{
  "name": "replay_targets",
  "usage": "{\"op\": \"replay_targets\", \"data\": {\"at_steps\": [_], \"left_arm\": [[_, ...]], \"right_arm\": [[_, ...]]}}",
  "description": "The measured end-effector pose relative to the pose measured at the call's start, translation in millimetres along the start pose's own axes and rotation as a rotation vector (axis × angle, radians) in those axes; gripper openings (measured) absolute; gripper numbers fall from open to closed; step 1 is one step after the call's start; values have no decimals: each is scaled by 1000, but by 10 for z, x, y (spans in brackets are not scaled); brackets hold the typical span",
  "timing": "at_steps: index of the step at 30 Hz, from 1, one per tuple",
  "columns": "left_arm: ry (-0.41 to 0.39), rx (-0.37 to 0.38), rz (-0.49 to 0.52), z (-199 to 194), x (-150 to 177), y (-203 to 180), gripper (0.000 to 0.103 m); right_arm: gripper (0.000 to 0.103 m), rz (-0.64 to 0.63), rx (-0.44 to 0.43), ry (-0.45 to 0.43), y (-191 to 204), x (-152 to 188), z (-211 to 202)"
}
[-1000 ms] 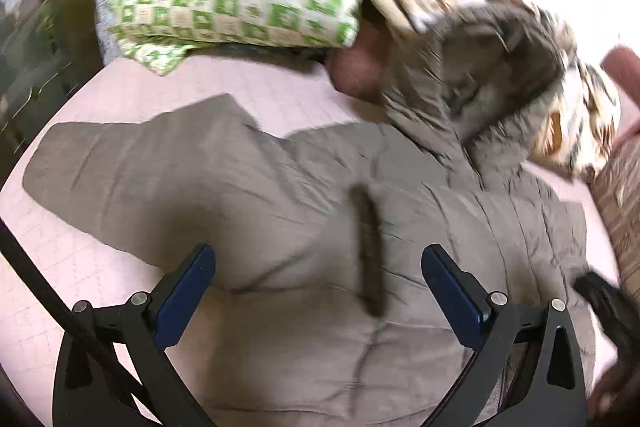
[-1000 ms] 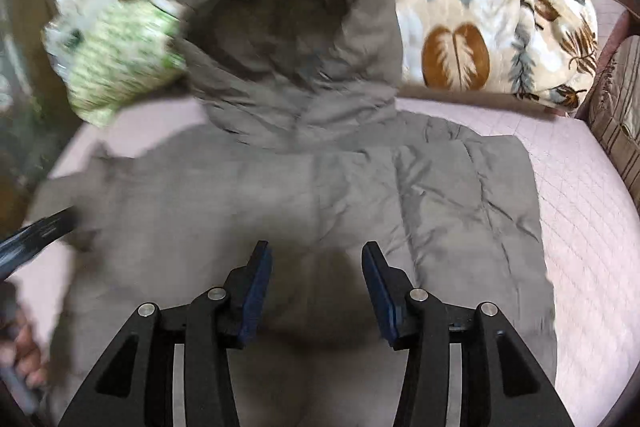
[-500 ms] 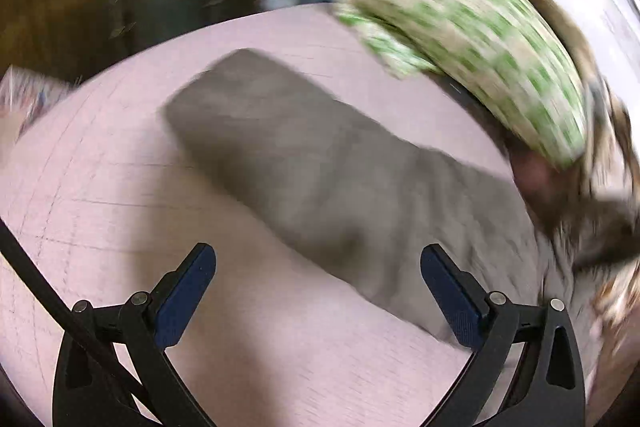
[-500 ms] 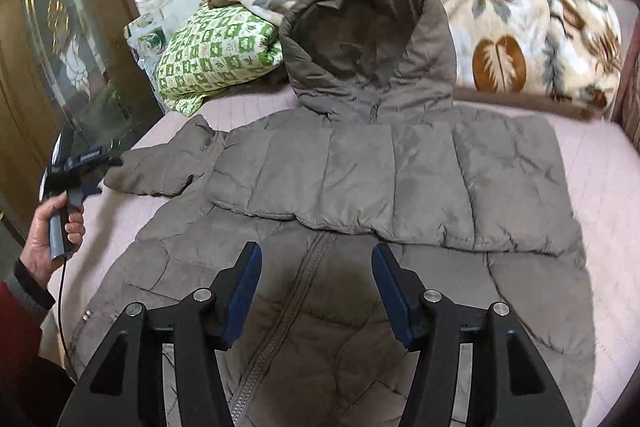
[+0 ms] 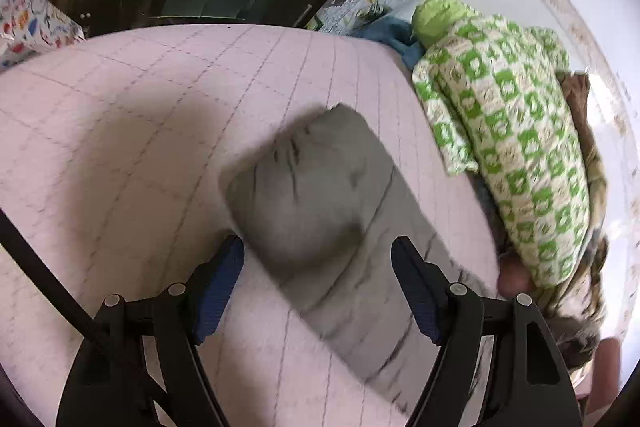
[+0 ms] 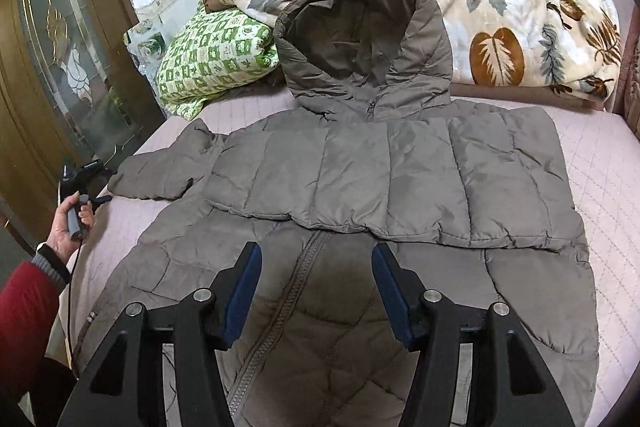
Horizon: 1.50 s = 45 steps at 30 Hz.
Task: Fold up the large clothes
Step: 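Grasp the other sleeve cuff with the left gripper, then fold the held sleeve across the jacket body with the left gripper and release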
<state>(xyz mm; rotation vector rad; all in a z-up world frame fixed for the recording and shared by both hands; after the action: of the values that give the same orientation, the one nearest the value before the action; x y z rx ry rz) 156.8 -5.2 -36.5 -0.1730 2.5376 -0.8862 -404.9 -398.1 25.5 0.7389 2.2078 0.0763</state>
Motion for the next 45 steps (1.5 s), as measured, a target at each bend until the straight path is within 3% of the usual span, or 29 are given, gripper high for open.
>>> {"op": "replay_targets", "data": {"at_steps": [3, 4, 5, 6, 7, 14, 23, 31, 38, 45], "left_arm": [[-56, 40, -32, 57, -74, -24, 75], [-70, 25, -21, 89, -90, -67, 68], [-80, 15, -14, 86, -90, -78, 55], [-70, 18, -13, 133, -77, -96, 21], [-45, 50, -30, 188, -59, -99, 15], [-127, 91, 13, -154, -59, -260, 13], [-205, 159, 250, -1099, 170, -1370, 13], [-192, 244, 479, -1746, 864, -2601, 13], [-155, 326, 608, -2040, 1632, -3429, 13], [-106, 411, 746, -2272, 2458, -4283, 13]], "right_arm": [[62, 10, 3, -12, -34, -9, -8], [62, 19, 5, -14, -57, -14, -7], [62, 28, 7, -18, -79, -21, -6], [62, 40, 7, -23, -104, -33, -2], [62, 48, 6, -23, -122, -45, 4], [62, 79, 7, -54, -158, -105, -58], [62, 110, 17, -99, -272, -159, -204], [62, 166, -8, -151, -460, -219, -391], [62, 237, -59, -242, -619, -389, -732], [62, 340, -70, -315, -1017, -389, -1056]]}}
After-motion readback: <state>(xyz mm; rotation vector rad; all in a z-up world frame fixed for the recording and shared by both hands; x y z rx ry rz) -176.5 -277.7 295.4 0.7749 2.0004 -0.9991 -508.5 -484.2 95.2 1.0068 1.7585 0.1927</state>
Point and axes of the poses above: each gripper's, at about its wrist camera, not at the fingertips, and z roughly the way its jaws point, y to its left, x to its underside, the point moved 6 cm from there along z, roughly the way its jaws point, and after that the axes turned 4 degrees about y, right-handed, at the moved point
